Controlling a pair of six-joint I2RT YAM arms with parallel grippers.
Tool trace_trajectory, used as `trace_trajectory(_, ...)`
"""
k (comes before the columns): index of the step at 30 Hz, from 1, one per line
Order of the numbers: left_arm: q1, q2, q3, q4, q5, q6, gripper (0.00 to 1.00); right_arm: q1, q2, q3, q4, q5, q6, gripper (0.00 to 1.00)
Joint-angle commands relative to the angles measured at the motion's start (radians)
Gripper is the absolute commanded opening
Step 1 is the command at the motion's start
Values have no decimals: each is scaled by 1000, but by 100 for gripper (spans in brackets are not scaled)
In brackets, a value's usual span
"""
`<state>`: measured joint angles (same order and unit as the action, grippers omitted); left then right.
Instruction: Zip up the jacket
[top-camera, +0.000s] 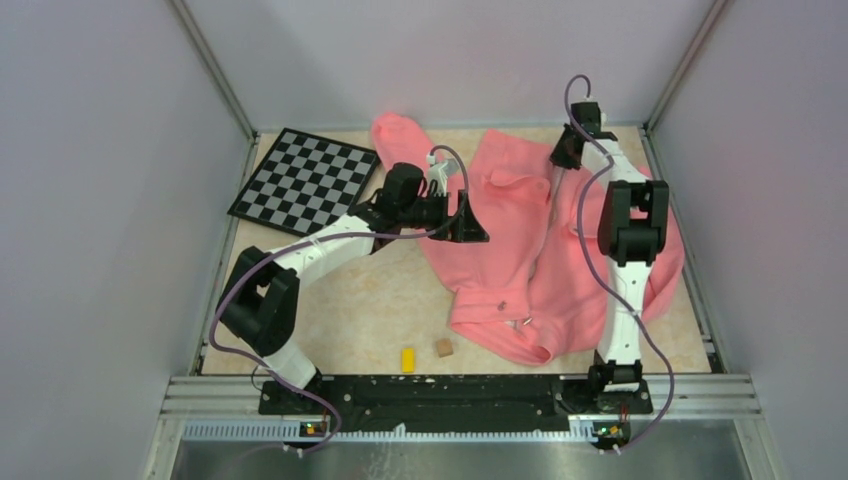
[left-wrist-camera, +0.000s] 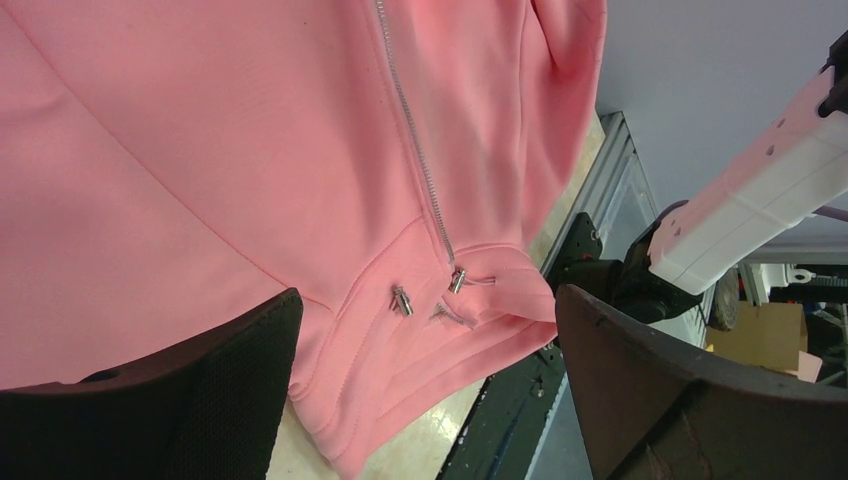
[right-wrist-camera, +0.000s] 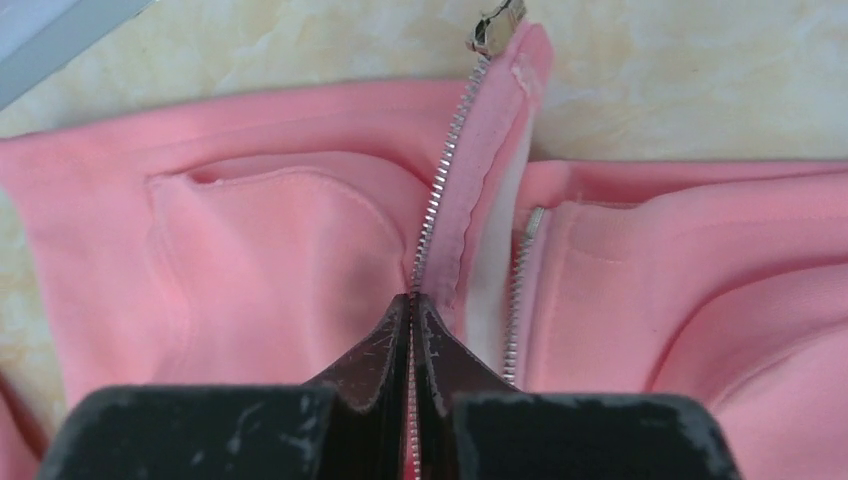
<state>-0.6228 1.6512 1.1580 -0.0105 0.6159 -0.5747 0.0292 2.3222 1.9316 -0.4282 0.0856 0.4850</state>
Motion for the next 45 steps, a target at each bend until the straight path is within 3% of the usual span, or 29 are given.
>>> trace_trajectory(1,-3,-27,52,-6,-7,25,97,-5,-89,28,28,-175,-47,0)
trace_trajectory(4,-1,-19,81,-45,-19,40,98,-13,-192,-47,96,-314,-51,0)
trace_trajectory(11,1,-29,116,-48,-25,34,98,-25,-318,-206,144,-377,-58,0)
trace_trajectory(16,1,-30,119,-40,-15,15,98,-65,-403,-323,254,-560,18,0)
trace_trajectory(18,0,-29,121,-36,-12,10,98,-65,-433,-342,240,-488,0,5)
trace_trajectory(20,1,-28,121,-33,-4,0,98,-65,-434,-334,213,-373,-36,22)
trace_trajectory(23,1,-28,119,-28,4,-10,99,-64,-357,-261,124,-271,-93,33)
trace_trajectory(31,1,-22,108,-23,6,-5,99,-36,-182,-104,22,-107,-187,49)
trace_trajectory(38,1,6,124,-35,6,22,99,59,-104,-22,-42,202,-315,53)
trace_trajectory(43,1,25,125,-30,18,26,99,87,-60,18,-75,251,-332,48)
trace_trajectory(45,1,30,124,-29,23,26,99,87,-42,35,-86,265,-328,42)
